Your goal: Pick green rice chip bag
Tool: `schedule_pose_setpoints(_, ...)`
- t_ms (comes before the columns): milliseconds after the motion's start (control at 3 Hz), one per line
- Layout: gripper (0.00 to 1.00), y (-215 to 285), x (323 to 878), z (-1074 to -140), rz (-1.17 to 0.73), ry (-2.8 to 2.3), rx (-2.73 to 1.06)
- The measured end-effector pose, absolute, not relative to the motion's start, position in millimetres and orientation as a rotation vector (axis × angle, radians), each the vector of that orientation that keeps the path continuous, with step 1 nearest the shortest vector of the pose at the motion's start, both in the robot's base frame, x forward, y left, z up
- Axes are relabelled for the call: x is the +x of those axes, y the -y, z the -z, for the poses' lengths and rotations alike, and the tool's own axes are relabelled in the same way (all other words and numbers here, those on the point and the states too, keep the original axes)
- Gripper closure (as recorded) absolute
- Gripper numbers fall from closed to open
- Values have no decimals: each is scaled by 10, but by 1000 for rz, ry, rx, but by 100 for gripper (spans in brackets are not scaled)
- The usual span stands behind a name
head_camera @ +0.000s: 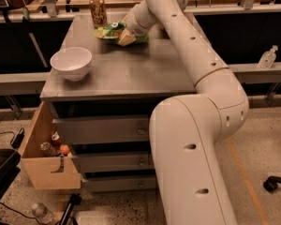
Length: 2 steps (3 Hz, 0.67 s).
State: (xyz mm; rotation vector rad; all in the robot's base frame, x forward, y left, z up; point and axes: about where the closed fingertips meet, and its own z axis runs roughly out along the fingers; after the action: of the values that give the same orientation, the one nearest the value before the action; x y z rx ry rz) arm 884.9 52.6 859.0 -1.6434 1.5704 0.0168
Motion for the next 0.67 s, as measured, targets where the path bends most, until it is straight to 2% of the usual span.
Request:
schedule_pose_setpoints(333, 100, -440, 8805, -8809, -37, -1532, -1599)
schedule_pose_setpoints(667, 100, -99, 8640, -9274, 0, -1502, -1545)
